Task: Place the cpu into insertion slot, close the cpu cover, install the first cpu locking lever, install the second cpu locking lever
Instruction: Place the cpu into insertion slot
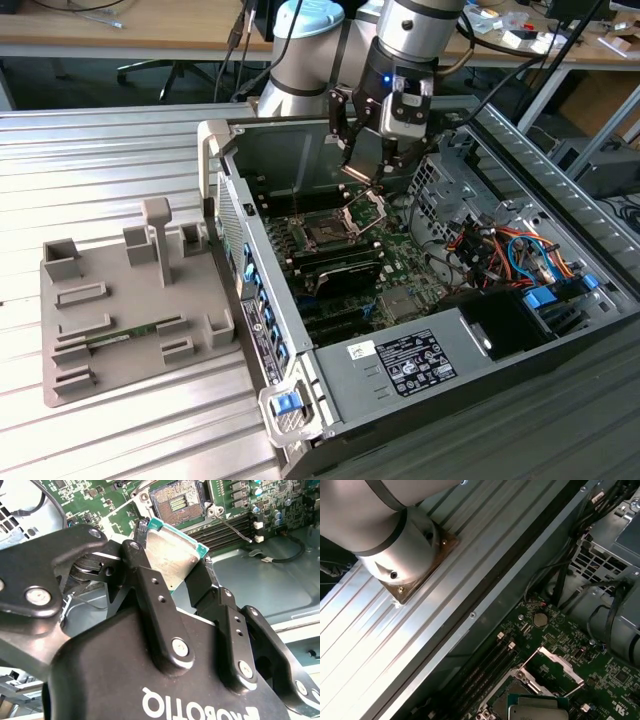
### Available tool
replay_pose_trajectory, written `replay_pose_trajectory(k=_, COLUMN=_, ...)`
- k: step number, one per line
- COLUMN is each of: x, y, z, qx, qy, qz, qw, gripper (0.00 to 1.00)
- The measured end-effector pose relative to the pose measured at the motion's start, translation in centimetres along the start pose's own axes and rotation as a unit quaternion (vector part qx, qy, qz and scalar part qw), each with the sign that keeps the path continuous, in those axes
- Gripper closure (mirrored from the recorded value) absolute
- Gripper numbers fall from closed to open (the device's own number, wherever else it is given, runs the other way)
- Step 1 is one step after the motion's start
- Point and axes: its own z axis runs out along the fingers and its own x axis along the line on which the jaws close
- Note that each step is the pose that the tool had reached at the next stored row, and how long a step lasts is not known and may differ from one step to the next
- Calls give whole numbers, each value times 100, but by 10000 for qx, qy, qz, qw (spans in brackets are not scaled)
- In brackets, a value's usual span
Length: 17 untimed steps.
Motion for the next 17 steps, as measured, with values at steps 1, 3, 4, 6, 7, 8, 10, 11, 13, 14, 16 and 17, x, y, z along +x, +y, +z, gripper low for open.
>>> replay_pose_trajectory(k=1, x=0, y=0, z=0, qx=0, qy=0, qz=14, qw=10000, gripper=46)
replay_pose_trajectory(k=3, x=0, y=0, z=1, qx=0, qy=-1, qz=32, qw=10000, gripper=46)
replay_pose_trajectory(k=4, x=0, y=0, z=2, qx=0, qy=-1, qz=44, qw=10000, gripper=46)
replay_pose_trajectory(k=6, x=0, y=0, z=2, qx=-1, qy=-1, qz=63, qw=10000, gripper=46)
replay_pose_trajectory(k=7, x=0, y=0, z=2, qx=-1, qy=-1, qz=67, qw=10000, gripper=46)
replay_pose_trajectory(k=8, x=0, y=0, z=2, qx=-1, qy=-1, qz=73, qw=10000, gripper=46)
replay_pose_trajectory(k=10, x=0, y=0, z=3, qx=-1, qy=-1, qz=88, qw=10000, gripper=46)
replay_pose_trajectory(k=11, x=0, y=0, z=3, qx=-1, qy=-2, qz=96, qw=10000, gripper=46)
replay_pose_trajectory(k=13, x=0, y=0, z=3, qx=-1, qy=-2, qz=116, qw=9999, gripper=46)
replay_pose_trajectory(k=14, x=0, y=0, z=3, qx=-1, qy=-2, qz=131, qw=9999, gripper=46)
replay_pose_trajectory(k=16, x=0, y=0, z=4, qx=-1, qy=-2, qz=143, qw=9999, gripper=46)
replay_pose_trajectory(k=17, x=0, y=0, z=4, qx=-1, qy=-3, qz=153, qw=9999, gripper=46)
